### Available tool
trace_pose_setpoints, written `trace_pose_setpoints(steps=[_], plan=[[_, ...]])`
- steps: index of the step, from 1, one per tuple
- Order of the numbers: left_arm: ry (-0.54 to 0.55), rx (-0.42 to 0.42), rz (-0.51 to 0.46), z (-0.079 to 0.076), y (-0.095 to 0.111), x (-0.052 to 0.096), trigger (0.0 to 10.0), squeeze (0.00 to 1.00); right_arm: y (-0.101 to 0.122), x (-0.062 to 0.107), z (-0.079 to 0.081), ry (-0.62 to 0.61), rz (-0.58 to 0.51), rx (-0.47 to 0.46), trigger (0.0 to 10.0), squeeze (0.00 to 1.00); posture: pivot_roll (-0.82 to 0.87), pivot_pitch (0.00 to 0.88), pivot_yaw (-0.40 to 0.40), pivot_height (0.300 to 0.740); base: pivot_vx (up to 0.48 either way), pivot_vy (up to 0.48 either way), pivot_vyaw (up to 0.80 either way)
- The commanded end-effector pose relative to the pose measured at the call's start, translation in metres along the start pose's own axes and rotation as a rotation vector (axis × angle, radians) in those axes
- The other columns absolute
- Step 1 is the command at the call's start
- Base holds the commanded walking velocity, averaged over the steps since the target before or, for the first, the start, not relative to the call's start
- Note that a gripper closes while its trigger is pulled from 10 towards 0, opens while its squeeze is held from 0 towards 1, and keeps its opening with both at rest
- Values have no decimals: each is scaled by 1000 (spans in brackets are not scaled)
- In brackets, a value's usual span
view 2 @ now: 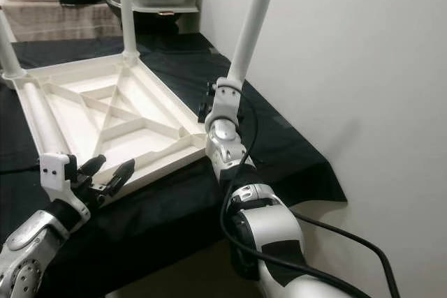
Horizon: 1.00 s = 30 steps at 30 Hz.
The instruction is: Building children table
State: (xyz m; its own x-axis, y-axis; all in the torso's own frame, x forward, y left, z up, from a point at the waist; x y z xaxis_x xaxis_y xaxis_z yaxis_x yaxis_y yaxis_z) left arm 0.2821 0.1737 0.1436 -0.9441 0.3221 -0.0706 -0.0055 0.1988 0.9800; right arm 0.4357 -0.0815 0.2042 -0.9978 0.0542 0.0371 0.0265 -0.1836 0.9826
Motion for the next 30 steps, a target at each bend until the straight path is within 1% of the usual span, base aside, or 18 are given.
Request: trace_pose_setpoints(steps=[1,6,10,14,15,16,19,20,21,22,24,27,28,29,30], plan=[[-5,-2,7,-2,-3,0,10000,0,12,0,2,18,-29,-1,10000,1000,27,0,-149,740,0,0,0],[-8,-2,7,-2,-3,-1,10000,0,20,1,2,38,-60,3,10000,1000,27,0,-149,740,0,0,0],[-10,-3,8,-2,-3,-1,10000,0,21,1,2,43,-63,7,10000,1000,27,0,-149,740,0,0,0],[-12,-5,9,-2,-3,-1,10000,0,27,1,-3,65,-79,14,10000,1000,25,0,-144,740,0,0,0],[-13,-6,11,-2,-4,-1,10000,0,32,1,-9,81,-84,34,10000,1000,25,0,-144,740,0,0,0],[-13,-6,11,-2,-4,-1,10000,0,32,1,-9,81,-84,34,10000,1000,25,0,-144,740,0,0,0],[-15,-9,14,-1,-4,-1,10000,0,43,-4,-21,104,-102,50,10000,1000,28,0,-145,740,0,0,0],[-16,-11,15,-1,-4,-1,10000,0,49,-6,-24,129,-112,70,10000,0,29,0,-146,740,0,0,0],[-16,-12,15,-1,-4,-1,10000,0,54,-8,-28,138,-118,95,10000,0,29,0,-146,740,0,0,0],[-16,-12,15,-1,-4,-1,10000,0,54,-8,-28,138,-118,95,10000,0,29,0,-146,740,0,0,0],[-15,-14,16,0,-4,-1,10000,0,62,-10,-33,179,-127,117,10000,0,31,0,-147,740,0,0,0],[-16,-15,16,0,-4,-1,10000,0,66,-11,-35,196,-130,129,10000,0,31,0,-147,740,0,0,0],[-16,-16,16,0,-4,0,10000,0,68,-12,-35,239,-126,129,10000,0,35,0,-150,740,0,0,0],[-16,-16,16,0,-4,0,10000,0,68,-12,-35,239,-126,129,10000,0,35,0,-150,740,0,0,0],[-16,-16,16,0,-4,0,10000,0,72,-11,-34,290,-129,124,10000,0,35,0,-150,740,0,0,0]])
Point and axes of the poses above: a point about 5 cm out from each wrist's last joint towards the gripper, its own x axis pointing back from the gripper into the wrist, its own y axis along the axis of the wrist's last joint, z = x × y, the point moved 3 cm from there along -x, pointing out of the wrist towards the gripper, and after that the axes turned 2 degrees about -x, right-handed, at the moved point
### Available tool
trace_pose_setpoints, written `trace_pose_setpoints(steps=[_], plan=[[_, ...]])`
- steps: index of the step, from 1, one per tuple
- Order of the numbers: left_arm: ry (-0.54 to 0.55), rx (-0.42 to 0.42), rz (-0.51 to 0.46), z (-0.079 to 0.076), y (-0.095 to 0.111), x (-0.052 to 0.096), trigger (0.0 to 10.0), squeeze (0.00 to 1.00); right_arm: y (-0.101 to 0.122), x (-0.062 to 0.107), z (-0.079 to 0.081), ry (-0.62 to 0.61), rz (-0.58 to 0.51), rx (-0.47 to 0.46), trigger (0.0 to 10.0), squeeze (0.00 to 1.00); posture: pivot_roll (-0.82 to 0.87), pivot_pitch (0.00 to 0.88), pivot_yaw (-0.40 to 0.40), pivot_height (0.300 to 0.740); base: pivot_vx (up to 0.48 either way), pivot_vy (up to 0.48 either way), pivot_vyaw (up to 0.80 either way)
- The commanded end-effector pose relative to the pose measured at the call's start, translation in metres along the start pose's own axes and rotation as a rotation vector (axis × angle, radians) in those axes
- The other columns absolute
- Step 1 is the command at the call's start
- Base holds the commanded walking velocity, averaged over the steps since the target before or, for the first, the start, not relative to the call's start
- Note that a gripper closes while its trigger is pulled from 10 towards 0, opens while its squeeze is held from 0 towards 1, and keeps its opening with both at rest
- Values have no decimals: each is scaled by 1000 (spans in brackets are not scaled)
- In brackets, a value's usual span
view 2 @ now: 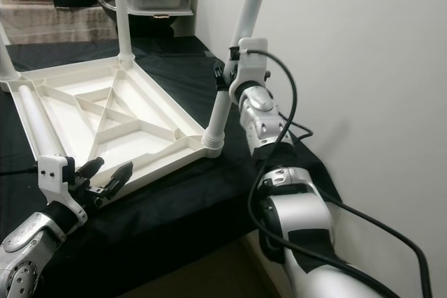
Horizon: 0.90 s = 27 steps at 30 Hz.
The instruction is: Building children table
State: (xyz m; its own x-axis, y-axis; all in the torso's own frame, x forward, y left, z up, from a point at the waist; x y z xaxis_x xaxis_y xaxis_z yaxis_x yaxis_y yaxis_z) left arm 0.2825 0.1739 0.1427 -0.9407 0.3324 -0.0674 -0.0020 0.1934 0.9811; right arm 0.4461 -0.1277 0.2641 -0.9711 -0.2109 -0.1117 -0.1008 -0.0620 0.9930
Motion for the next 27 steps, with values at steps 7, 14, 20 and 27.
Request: trace_pose_setpoints(steps=[7,14,20,27], plan=[[-9,-12,11,0,-3,0,10000,0,10,0,9,196,-14,-77,10000,0,37,0,-150,740,0,0,0],[-12,-16,12,0,-3,-1,10000,0,7,2,11,306,2,-93,10000,0,39,0,-150,740,0,0,0],[-10,-21,16,1,-3,0,10000,0,0,3,2,322,34,-34,10000,0,55,0,-158,740,0,0,0],[-10,-28,22,3,-3,2,10000,0,-3,6,-12,323,74,57,0,0,60,0,-156,740,0,0,0]])
Point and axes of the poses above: a point about 5 cm out from each wrist's last joint towards the gripper, its own x axis pointing back from the gripper into the wrist, its own y axis along the axis of the wrist's last joint, z = x × y, the point moved 3 cm from there along -x, pointing out of the wrist towards the gripper, and after that the axes turned 2 degrees about -x, right-handed, at the moved point
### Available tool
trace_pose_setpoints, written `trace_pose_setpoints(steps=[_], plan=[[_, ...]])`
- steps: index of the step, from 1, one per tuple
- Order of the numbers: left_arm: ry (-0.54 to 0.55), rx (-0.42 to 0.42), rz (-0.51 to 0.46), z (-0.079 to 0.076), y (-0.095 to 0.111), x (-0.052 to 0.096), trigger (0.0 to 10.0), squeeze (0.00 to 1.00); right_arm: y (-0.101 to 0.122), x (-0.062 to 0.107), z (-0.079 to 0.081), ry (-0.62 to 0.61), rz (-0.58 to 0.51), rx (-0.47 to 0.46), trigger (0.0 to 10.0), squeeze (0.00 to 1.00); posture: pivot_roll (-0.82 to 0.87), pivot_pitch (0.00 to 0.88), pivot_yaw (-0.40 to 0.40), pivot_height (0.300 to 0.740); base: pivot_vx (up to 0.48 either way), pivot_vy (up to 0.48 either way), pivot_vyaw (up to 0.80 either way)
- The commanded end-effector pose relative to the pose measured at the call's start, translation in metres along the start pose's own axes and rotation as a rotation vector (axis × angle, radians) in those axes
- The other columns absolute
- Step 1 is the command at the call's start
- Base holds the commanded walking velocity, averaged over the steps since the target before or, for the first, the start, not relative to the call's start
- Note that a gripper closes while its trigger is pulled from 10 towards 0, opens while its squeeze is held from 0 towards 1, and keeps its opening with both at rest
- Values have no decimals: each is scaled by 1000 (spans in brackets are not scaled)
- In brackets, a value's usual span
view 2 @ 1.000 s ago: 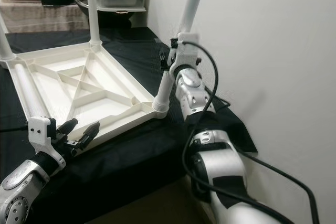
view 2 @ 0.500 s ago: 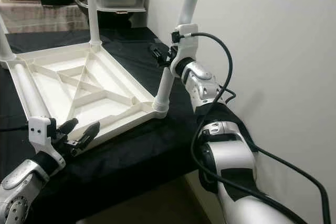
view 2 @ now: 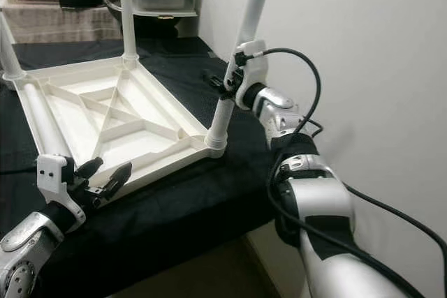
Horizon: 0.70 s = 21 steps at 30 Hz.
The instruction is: Building children table
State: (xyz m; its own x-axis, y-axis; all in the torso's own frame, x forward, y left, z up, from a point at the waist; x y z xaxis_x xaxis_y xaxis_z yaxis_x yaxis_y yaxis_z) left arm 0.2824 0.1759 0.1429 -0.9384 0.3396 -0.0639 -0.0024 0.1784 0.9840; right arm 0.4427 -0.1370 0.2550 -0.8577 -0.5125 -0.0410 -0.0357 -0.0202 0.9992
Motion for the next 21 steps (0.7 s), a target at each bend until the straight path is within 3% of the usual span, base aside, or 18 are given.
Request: trace_pose_setpoints(steps=[1,9,21], plan=[[-3,-13,18,1,-4,1,10000,0,5,1,-3,-1,4,42,0,0,60,0,-156,740,0,0,0],[-5,-11,16,-1,-4,0,10000,0,4,-2,-2,-24,8,20,0,0,65,0,-161,740,0,0,0],[-9,-8,21,-1,-5,1,10000,0,-9,-11,17,36,53,4,0,0,65,0,-161,740,0,0,0]])
Point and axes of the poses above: a point about 5 cm out from each wrist's last joint towards the gripper, its own x axis pointing back from the gripper into the wrist, its own y axis along the axis of the wrist's last joint, z = x × y, the point moved 3 cm from there along -x, pointing out of the wrist towards the gripper, and after that the axes turned 2 degrees about -x, right-handed, at the moved point
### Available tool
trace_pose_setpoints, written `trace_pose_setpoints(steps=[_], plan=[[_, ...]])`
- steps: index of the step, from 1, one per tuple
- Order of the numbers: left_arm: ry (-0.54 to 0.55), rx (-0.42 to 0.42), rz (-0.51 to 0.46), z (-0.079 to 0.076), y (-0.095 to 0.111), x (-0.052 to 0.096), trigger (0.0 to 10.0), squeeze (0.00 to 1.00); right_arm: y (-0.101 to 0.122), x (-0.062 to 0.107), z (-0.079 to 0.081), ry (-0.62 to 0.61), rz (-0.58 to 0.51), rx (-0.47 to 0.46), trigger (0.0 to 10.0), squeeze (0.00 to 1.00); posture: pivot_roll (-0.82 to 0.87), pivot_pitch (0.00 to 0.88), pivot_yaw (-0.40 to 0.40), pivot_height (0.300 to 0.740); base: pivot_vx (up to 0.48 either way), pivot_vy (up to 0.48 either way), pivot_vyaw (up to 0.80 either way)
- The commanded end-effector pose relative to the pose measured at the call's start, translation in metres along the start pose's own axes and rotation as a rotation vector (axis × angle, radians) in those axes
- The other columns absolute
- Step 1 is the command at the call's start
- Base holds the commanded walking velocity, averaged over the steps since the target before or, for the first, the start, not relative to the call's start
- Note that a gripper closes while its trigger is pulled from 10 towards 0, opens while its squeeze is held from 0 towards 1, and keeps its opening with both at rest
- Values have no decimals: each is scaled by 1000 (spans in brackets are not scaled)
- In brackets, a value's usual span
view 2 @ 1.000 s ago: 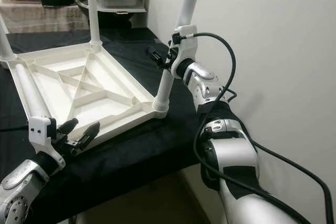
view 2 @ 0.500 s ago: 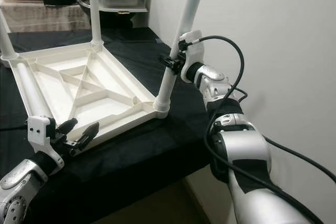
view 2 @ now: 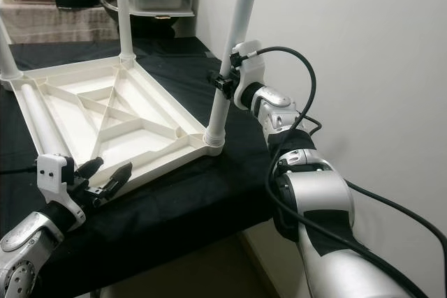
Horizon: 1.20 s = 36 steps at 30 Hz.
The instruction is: Building children table
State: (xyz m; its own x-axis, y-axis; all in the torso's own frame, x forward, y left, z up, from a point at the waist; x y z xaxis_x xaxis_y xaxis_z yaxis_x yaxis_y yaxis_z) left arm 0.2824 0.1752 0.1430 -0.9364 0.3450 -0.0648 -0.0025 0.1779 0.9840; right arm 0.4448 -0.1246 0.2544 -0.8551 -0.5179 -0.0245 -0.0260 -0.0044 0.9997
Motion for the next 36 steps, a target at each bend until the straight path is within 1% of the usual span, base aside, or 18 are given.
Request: trace_pose_setpoints(steps=[1,4,6,7,8,9,10,11,12,14,15,17,18,22,26,28,32,36], plan=[[-3,-8,21,0,-5,1,10000,0,-8,-3,8,30,36,-5,0,0,65,0,-161,740,0,0,0],[-8,-1,25,-2,-7,1,10000,0,-19,-5,15,64,96,-15,0,0,62,0,-166,740,0,0,0],[-10,3,26,-4,-8,2,10000,0,-29,-6,15,23,152,-10,0,0,61,0,-167,740,0,0,0],[-10,3,26,-4,-8,2,10000,0,-29,-6,15,23,152,-10,0,0,61,0,-167,740,0,0,0],[-10,4,26,-4,-8,2,10000,0,-33,-6,14,-2,170,-1,0,0,61,0,-167,740,0,0,0],[-10,6,27,-4,-8,2,10000,0,-44,-4,6,-132,219,7,0,0,61,0,-167,740,0,0,0],[-10,6,27,-4,-8,2,10000,0,-44,-4,6,-132,219,7,0,0,61,0,-167,740,0,0,0],[-10,7,27,-4,-8,2,10000,0,-47,-3,3,-172,226,1,0,0,61,0,-167,740,0,0,0],[-9,8,28,-4,-8,2,10000,0,-55,-1,-1,-273,237,-38,0,0,59,0,-168,740,0,0,0],[-8,8,28,-4,-9,2,10000,0,-58,-1,-1,-293,240,-46,0,0,59,0,-168,740,0,0,0],[-8,10,28,-4,-9,2,10000,0,-65,0,0,-343,241,-84,0,0,56,0,-166,740,0,0,0],[-11,12,27,-5,-9,1,10000,0,-74,-1,5,-386,244,-134,0,0,56,0,-163,740,0,0,0],[-11,12,27,-5,-9,1,10000,0,-74,-1,5,-386,244,-134,0,0,56,0,-163,740,0,0,0],[-12,15,28,-4,-9,1,10000,0,-85,-1,11,-502,244,-222,0,0,52,0,-161,740,0,0,0],[-9,16,28,-4,-9,1,10000,0,-93,0,15,-568,257,-258,0,0,53,0,-163,740,0,0,0],[-7,20,28,-4,-9,1,10000,0,-99,-1,22,-589,275,-276,0,0,51,0,-163,740,0,0,0],[-10,25,33,-5,-11,0,10000,0,-106,-2,31,-615,308,-286,0,0,45,0,-162,740,0,0,0],[-10,25,33,-5,-12,0,10000,0,-107,-2,33,-621,315,-286,0,0,45,0,-162,740,0,0,0]])
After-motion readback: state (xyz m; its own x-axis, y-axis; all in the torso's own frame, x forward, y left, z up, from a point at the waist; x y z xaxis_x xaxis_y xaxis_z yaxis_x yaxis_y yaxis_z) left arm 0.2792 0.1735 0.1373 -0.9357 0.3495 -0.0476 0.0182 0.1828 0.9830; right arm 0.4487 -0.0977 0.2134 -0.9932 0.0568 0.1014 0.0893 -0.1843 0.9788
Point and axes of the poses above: a point about 5 cm out from each wrist's last joint towards the gripper, its own x axis pointing back from the gripper into the wrist, its own y axis along the axis of the wrist's last joint, z = x × y, the point moved 3 cm from there along -x, pointing out of the wrist towards the gripper, and after that the axes turned 2 degrees about -x, right-handed, at the moved point
